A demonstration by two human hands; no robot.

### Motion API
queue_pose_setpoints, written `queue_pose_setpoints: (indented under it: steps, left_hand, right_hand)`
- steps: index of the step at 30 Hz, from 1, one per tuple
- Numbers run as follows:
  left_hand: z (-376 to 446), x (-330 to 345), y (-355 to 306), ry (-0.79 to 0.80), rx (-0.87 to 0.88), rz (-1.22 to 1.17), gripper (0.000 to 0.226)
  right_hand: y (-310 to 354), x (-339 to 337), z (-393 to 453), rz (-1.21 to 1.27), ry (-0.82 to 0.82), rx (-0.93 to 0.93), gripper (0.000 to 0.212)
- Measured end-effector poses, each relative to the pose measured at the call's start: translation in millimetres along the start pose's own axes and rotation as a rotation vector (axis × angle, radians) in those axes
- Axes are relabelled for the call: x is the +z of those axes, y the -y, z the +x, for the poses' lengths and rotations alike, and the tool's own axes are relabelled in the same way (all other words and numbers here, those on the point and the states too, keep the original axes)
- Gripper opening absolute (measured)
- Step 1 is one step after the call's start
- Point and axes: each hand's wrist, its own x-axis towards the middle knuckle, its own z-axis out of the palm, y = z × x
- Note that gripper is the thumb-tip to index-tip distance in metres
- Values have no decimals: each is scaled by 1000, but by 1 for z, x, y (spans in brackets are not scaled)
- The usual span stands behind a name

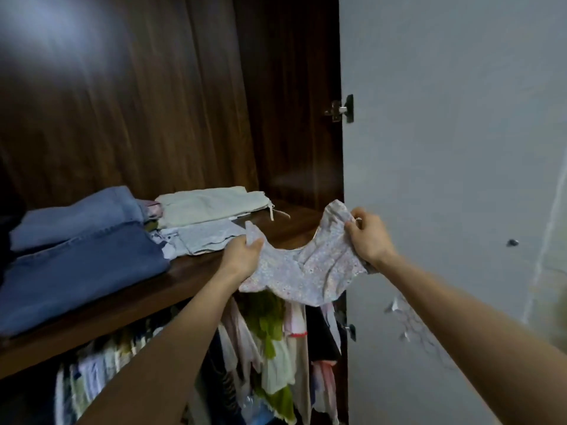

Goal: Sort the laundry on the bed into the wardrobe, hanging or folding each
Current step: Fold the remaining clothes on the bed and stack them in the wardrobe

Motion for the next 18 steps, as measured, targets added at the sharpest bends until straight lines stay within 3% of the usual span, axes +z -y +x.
queue_pose_setpoints:
  steps: [5, 9, 14, 18]
  left_hand:
    - [84, 21, 7, -175, -75, -34, 31]
    - [139, 13, 10, -317, -151, 2, 29]
    - [174, -33, 19, -497, -229, 141, 28]
    - [181, -59, 38, -555, -294, 236, 35]
  right_hand:
    - [-27, 52, 130, -113, 82, -239, 11]
    - [-35, 93, 209, -119, 189, -324, 11]
    - [-23, 155, 255, -13, 271, -317, 14]
    - [-5, 198, 266, 27, 311, -363, 14]
